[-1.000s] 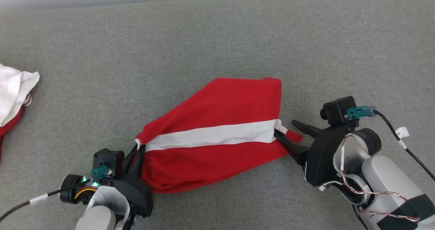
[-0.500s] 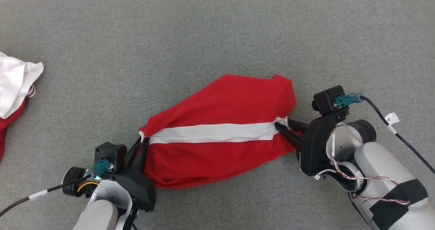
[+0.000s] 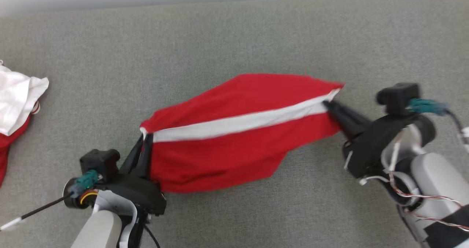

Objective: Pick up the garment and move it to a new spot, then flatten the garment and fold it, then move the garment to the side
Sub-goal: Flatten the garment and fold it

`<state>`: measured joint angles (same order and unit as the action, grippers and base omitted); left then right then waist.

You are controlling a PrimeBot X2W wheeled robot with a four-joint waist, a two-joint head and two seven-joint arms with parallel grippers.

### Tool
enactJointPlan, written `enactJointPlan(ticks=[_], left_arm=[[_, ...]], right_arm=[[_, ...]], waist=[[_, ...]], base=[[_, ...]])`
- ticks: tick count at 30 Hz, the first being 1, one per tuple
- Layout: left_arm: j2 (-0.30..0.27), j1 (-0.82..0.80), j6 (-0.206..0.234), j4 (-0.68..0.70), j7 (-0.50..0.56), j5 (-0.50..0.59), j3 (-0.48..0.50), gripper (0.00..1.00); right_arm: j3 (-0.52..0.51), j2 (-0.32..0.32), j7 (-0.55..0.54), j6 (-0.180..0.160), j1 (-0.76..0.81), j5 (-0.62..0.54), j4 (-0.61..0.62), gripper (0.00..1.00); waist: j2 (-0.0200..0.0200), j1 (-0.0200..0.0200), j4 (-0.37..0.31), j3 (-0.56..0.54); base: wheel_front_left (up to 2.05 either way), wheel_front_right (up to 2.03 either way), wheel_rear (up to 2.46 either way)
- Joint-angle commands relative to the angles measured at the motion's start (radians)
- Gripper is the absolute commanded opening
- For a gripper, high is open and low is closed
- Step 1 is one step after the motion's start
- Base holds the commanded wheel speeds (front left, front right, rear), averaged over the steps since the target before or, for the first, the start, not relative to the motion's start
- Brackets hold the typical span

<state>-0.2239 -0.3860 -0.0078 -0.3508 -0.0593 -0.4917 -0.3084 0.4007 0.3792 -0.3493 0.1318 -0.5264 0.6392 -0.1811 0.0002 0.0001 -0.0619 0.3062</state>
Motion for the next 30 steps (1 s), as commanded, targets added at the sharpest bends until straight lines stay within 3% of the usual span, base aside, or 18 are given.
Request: enactJointPlan(ticks=[1, 11, 17, 22, 30], left_arm=[[0.007, 0.005, -0.012, 0.024, -0.022, -0.023, 0.014, 0.00], [0.048, -0.098, -0.074, 0.114, -0.054, -0.131, 0.050, 0.00], [0.071, -0.254, -0.107, 0.088, 0.015, -0.301, 0.106, 0.00], [0.052, -0.380, -0.115, 0.103, 0.095, -0.411, 0.142, 0.00], [0.036, -0.448, -0.109, 0.147, 0.154, -0.473, 0.173, 0.00]], right_arm=[[-0.033, 0.010, 0.028, -0.002, 0.019, -0.016, 0.033, 0.00], [-0.193, -0.035, 0.171, -0.002, -0.006, -0.129, 0.113, 0.00], [-0.144, -0.056, 0.190, -0.002, -0.135, -0.116, 0.040, 0.00], [-0.102, -0.045, 0.181, -0.002, -0.236, -0.101, 0.002, 0.00], [-0.100, -0.022, 0.174, -0.002, -0.280, -0.120, -0.001, 0.00]], waist=[[-0.0002, -0.0001, -0.010, -0.020], [-0.0002, -0.0001, -0.039, -0.090], [-0.0002, -0.0001, -0.067, -0.112], [-0.0002, -0.0001, -0.080, -0.123], [-0.0002, -0.0001, -0.082, -0.133]], base=[[0.00, 0.00, 0.00], [0.00, 0.00, 0.00], [0.00, 0.00, 0.00], [0.00, 0.00, 0.00], [0.00, 0.00, 0.00]])
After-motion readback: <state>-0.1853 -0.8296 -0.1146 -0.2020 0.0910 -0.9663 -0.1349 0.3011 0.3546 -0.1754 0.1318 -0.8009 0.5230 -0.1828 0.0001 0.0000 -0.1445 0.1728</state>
